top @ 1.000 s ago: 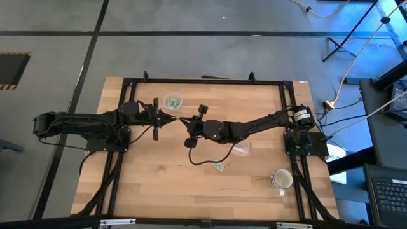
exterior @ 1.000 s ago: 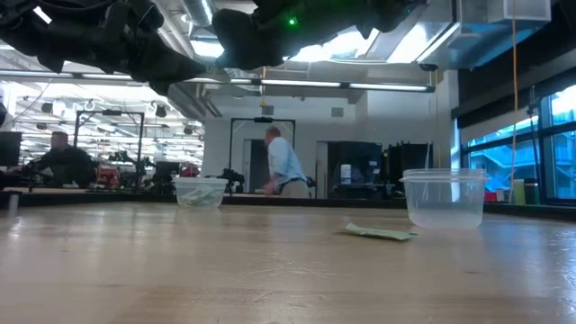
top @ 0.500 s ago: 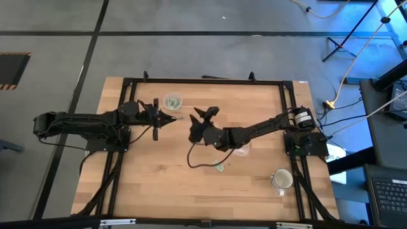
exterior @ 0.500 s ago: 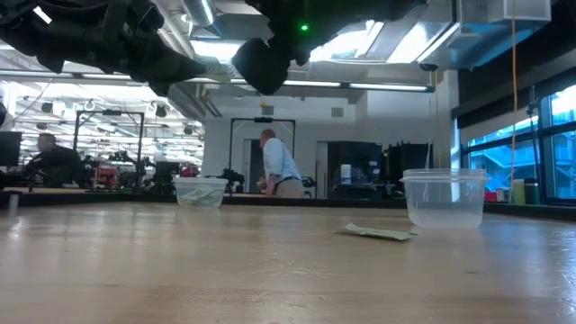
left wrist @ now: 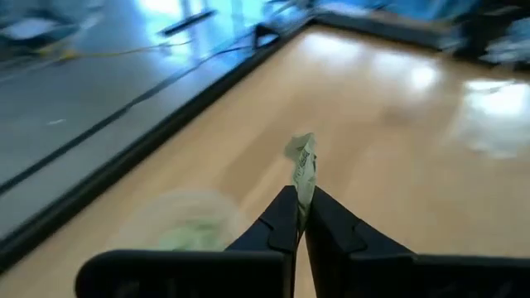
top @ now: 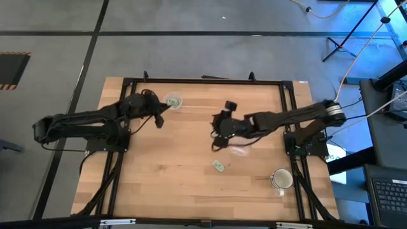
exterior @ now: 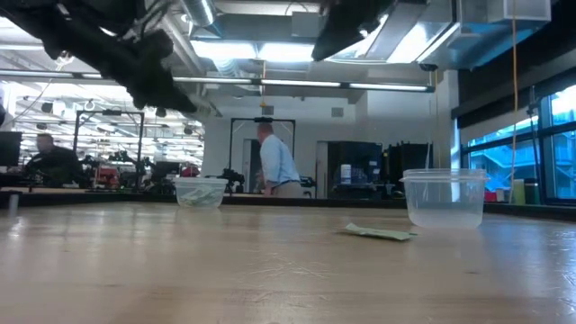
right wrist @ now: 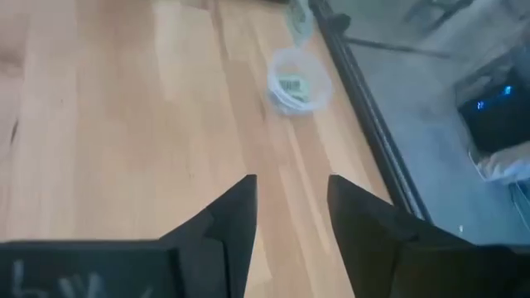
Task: Pick and place Stevia / Truvia into bins
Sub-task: Put the stevia packet into the top transparent container
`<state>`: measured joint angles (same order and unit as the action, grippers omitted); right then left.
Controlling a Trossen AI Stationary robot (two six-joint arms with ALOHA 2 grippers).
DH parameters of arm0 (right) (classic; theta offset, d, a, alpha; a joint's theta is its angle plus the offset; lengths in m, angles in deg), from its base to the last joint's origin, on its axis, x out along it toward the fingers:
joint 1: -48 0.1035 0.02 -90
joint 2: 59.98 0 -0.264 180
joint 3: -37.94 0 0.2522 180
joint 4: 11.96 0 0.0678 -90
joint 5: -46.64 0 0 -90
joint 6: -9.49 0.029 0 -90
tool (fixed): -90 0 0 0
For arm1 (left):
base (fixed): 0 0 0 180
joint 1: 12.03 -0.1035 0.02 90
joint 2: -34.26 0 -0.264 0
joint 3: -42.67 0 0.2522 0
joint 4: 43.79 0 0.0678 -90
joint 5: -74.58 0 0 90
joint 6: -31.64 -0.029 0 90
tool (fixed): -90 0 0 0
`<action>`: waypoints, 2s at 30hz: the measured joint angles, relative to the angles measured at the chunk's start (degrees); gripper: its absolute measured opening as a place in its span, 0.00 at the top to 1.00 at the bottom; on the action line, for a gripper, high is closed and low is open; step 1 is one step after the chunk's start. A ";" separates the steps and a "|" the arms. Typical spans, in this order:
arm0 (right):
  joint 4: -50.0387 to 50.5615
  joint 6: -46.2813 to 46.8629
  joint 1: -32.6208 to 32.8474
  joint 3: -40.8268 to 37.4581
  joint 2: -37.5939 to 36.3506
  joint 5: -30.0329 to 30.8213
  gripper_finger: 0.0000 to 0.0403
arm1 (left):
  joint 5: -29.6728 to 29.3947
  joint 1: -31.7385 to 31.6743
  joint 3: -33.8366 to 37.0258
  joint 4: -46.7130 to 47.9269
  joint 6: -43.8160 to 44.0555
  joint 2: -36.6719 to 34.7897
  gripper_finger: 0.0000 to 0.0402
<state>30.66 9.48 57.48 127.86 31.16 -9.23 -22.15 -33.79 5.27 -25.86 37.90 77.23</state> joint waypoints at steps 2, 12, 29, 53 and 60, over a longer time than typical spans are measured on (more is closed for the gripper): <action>2.89 1.88 -0.07 0.00 -2.07 0.02 0.62 | -2.06 -2.29 0.00 0.60 -0.47 1.33 0.98; 5.97 7.35 -0.30 0.00 -4.98 -3.31 0.62 | -0.43 -13.77 0.00 -0.56 -0.87 15.35 0.98; 5.81 7.23 -0.31 0.00 -4.77 -3.35 0.62 | 17.05 -20.94 -1.63 -9.97 2.07 28.86 0.98; 9.00 8.62 -0.31 0.00 -4.75 -3.35 0.62 | 8.11 -21.15 -5.16 -2.65 -0.14 27.91 0.83; 9.64 8.76 -0.31 0.00 -4.73 -3.38 0.62 | 6.55 -21.11 -5.16 -2.60 -1.52 17.84 0.83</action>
<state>40.31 18.25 57.17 127.86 26.43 -12.61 -15.60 -54.91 0.11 -28.47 36.38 95.07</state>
